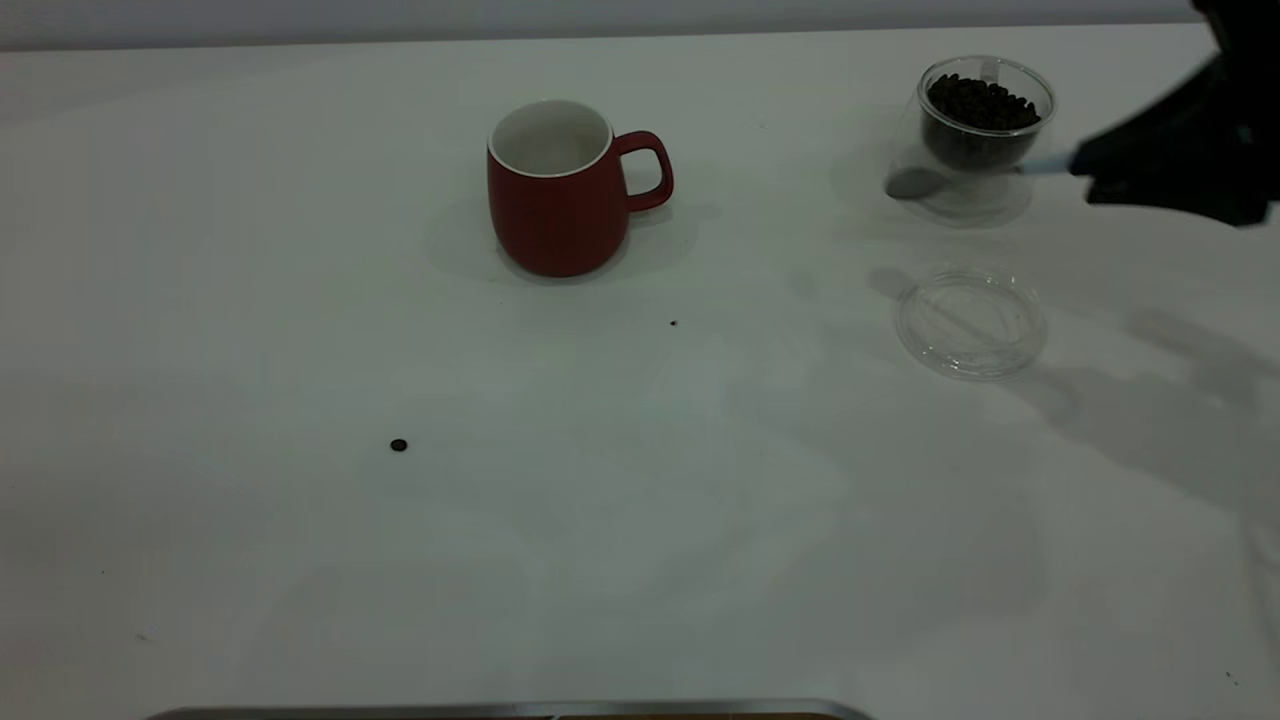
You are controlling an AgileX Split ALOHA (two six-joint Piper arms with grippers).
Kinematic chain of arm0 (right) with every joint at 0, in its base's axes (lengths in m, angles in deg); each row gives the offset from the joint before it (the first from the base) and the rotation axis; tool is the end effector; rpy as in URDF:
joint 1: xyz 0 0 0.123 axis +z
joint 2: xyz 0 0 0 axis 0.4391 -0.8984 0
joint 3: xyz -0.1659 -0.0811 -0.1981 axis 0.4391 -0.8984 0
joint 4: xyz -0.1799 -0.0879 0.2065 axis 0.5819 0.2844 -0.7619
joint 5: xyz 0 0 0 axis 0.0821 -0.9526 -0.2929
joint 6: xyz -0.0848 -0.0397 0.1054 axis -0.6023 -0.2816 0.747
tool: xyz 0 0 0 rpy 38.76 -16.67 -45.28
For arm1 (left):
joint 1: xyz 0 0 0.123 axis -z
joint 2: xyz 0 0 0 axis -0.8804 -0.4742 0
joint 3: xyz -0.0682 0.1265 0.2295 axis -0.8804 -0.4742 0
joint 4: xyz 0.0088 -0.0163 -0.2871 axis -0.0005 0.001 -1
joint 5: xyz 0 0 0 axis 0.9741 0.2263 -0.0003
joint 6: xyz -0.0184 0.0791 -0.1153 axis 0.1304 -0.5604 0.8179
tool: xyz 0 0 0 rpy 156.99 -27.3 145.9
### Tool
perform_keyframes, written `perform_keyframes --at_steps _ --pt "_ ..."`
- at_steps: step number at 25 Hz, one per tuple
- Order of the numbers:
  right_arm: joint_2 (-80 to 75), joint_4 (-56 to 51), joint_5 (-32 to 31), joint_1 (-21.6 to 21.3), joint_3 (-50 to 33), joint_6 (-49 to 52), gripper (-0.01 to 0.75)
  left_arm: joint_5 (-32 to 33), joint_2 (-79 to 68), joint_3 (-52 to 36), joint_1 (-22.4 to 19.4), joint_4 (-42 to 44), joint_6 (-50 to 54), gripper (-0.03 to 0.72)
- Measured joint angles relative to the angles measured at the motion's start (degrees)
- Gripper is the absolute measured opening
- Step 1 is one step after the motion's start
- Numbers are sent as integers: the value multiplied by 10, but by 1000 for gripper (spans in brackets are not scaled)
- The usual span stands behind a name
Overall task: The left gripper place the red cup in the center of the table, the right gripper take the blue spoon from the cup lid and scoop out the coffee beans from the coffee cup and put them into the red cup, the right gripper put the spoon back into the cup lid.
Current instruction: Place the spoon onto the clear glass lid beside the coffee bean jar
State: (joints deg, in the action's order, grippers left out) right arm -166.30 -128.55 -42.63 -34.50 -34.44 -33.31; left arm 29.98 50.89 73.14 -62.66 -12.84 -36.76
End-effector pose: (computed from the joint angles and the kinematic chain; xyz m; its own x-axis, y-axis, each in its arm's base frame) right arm 0.3101 0.0459 0.0016 -0.8277 0.5521 -0.1003 0.3083 0.5969 0.7407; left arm 0.0794 0.0066 0.2595 -0.5163 0.0018 -0.8564 -0.0438 0.9986 0.0285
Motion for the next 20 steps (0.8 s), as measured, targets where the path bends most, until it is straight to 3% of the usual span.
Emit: perform_keyframes --at_steps 10,20 --pt "-10 -1 12 -52 -21 -31 114 0 0 0 0 0 0 587" --pt "-70 -3 10 -64 -21 -54 114 0 0 0 0 0 0 587"
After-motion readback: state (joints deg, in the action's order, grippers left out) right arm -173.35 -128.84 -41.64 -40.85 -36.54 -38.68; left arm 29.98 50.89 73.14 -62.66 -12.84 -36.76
